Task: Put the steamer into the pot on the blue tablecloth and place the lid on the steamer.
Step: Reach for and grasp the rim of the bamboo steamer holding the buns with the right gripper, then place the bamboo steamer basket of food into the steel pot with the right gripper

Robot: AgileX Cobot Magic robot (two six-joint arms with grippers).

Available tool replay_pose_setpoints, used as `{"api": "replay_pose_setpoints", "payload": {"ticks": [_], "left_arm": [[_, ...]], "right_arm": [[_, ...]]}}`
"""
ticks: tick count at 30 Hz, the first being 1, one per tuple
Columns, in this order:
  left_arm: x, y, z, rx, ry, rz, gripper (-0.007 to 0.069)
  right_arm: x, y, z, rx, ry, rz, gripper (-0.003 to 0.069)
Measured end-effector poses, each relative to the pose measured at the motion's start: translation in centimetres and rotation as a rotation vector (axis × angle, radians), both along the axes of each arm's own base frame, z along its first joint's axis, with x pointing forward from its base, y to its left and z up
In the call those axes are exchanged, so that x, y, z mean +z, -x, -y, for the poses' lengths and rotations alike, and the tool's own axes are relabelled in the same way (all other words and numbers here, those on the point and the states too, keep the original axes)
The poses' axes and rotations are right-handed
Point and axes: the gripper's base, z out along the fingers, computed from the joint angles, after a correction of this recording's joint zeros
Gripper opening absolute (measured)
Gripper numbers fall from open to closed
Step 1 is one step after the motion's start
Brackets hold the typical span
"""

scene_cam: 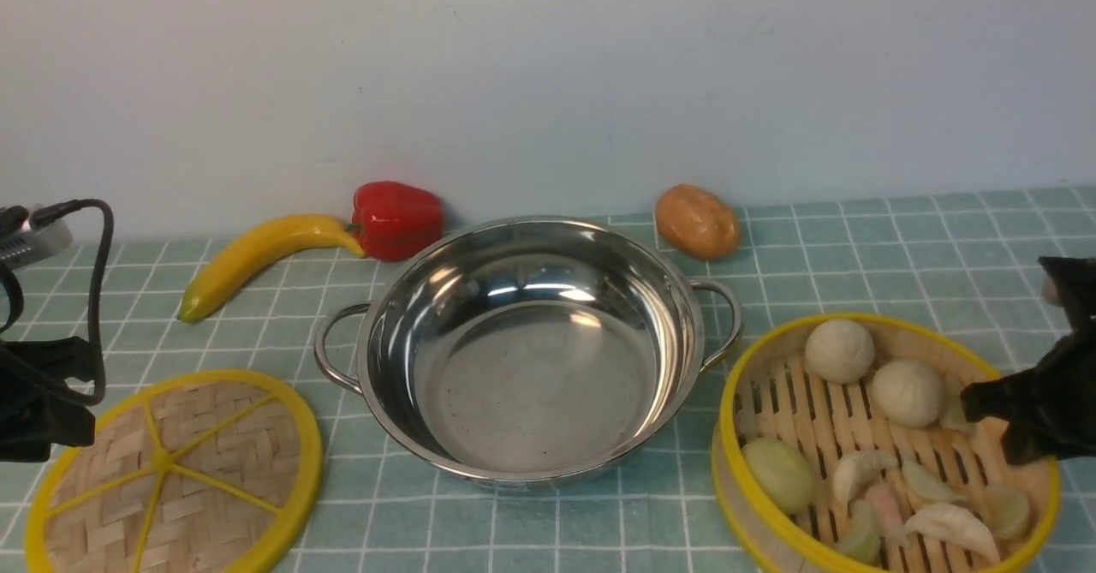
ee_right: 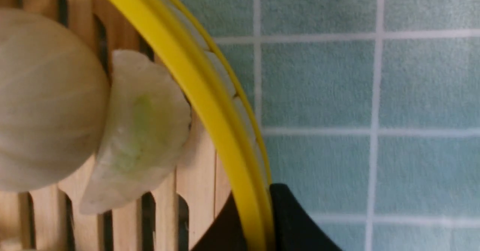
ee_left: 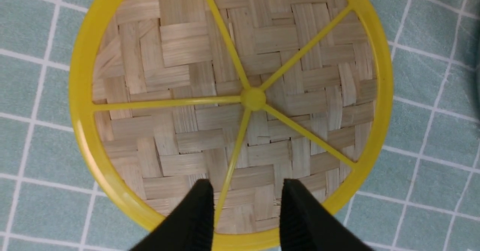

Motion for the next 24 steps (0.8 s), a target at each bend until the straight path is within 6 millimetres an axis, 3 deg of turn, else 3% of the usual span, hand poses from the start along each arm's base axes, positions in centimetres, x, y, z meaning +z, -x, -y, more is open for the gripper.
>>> {"api": "replay_pose_setpoints", "payload": {"ticks": [6, 11, 13, 14, 15, 16, 19, 21, 24], "left_arm": [[0.0, 0.1, 0.1, -0.004, 0.006, -0.009, 0.0243], [0.0, 0.1, 0.1, -0.014, 0.007, -0.013, 0.0243], [0.0, 0.1, 0.1, -0.014, 0.007, -0.013, 0.0243], [0.0, 0.1, 0.1, -0.014, 0.007, -0.013, 0.0243], [0.0, 0.1, 0.1, -0.014, 0.007, -0.013, 0.0243], [0.0, 0.1, 0.1, -0.014, 0.007, -0.013, 0.0243], [0.0, 0.1, 0.2, -0.009, 0.019, -0.007, 0.0243], [0.0, 0.0, 0.3, -0.004, 0.031, -0.002, 0.0243], [0.1, -0.1, 0.4, 0.0, 0.048, 0.007, 0.0243]], "right_arm": [[3.5, 1.2, 0.2, 0.051, 0.033, -0.071, 0.006], [10.2, 2.2, 0.1, 0.057, 0.024, 0.006, 0.006], [11.8, 2.3, 0.0, 0.059, 0.021, 0.043, 0.006], [14.1, 1.9, -0.2, 0.065, 0.013, 0.1, 0.006], [14.6, 1.8, -0.3, 0.07, 0.011, 0.115, 0.006], [16.4, 0.8, -1.0, 0.093, 0.006, 0.175, 0.006], [18.3, -2.2, -3.9, 0.163, -0.026, 0.247, 0.006], [18.6, -4.4, -6.6, 0.208, -0.052, 0.263, 0.006], [17.6, -8.5, -12.6, 0.298, -0.091, 0.26, 0.006]]}}
